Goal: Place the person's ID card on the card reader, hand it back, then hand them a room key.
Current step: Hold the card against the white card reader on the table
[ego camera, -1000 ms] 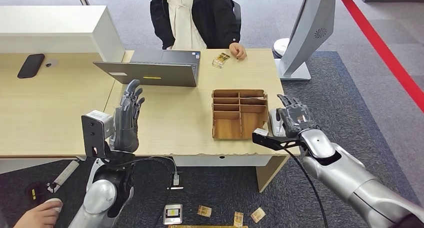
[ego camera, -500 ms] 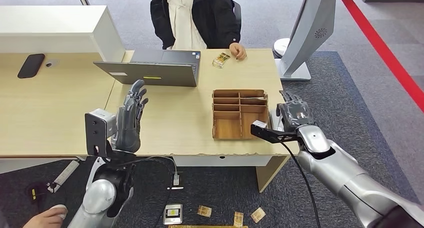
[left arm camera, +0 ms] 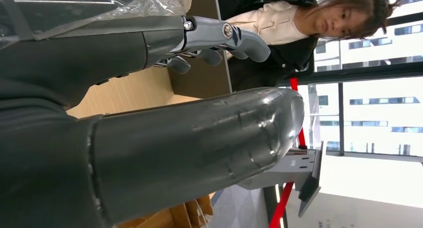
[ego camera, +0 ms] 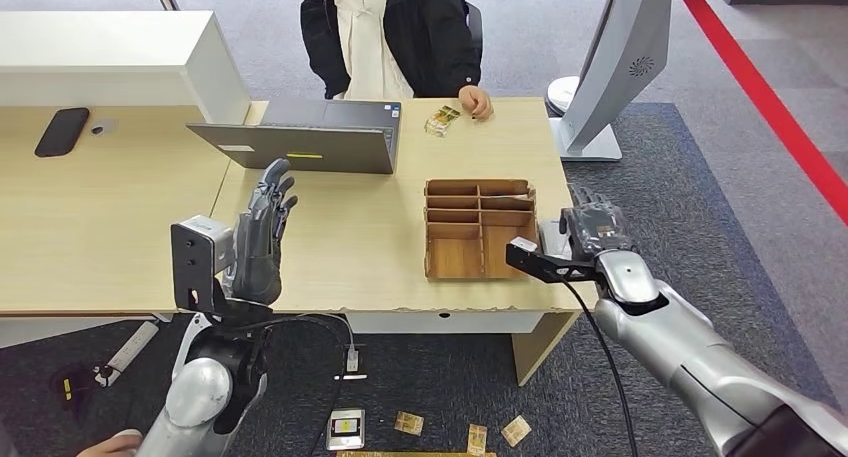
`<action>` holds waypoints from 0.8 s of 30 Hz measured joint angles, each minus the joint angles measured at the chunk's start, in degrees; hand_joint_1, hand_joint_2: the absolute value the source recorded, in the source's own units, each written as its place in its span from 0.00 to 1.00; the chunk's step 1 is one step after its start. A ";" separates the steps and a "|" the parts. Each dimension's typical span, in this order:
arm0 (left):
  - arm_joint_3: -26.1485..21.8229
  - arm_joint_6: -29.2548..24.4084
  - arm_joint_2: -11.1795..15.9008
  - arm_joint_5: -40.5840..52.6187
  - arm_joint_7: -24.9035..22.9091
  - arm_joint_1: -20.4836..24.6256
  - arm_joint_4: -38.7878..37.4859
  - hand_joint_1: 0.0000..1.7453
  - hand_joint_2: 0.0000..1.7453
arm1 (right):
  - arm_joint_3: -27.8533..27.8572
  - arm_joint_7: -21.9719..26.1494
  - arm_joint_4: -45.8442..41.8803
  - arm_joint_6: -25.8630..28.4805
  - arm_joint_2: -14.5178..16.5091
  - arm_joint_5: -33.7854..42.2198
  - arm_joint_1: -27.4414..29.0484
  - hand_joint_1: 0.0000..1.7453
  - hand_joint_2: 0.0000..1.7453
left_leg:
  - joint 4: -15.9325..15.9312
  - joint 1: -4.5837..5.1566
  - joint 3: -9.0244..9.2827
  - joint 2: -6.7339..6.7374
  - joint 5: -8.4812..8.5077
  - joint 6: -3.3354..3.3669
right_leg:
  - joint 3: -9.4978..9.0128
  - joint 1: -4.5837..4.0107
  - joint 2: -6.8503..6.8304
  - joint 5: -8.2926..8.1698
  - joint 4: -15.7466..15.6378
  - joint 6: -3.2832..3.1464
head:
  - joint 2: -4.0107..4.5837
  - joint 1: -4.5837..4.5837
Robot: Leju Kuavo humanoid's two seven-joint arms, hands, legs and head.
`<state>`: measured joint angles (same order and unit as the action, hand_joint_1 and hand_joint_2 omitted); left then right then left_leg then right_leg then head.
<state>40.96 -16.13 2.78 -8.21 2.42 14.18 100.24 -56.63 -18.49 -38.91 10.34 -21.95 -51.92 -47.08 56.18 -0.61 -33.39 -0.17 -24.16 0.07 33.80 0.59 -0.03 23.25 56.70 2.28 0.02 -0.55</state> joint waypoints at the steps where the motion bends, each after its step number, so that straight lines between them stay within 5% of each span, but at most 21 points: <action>1: 0.00 0.00 0.00 -0.01 -0.01 0.00 0.00 0.00 0.00 | 0.00 0.00 0.28 0.01 0.06 0.02 0.02 1.00 1.00 | 0.00 0.00 0.00 0.00 0.00 0.00 | 0.00 0.00 0.00 0.00 0.00 0.00 | 0.00 0.00; 24: 0.04 1.31 -0.33 1.08 -0.04 0.04 -0.15 0.00 0.00 | 1.20 0.71 5.80 2.60 2.01 0.41 3.36 1.00 1.00 | 0.00 0.00 0.02 0.01 0.00 0.00 | 0.00 0.00 0.01 0.00 0.00 0.00 | 0.00 -0.01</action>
<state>41.00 -14.82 2.44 -7.13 2.38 14.23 100.08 -55.43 -17.79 -33.10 12.94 -19.95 -51.51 -43.72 56.18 -0.61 -33.37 -0.16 -24.16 0.07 33.80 0.59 -0.02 23.25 56.69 2.27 0.02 -0.56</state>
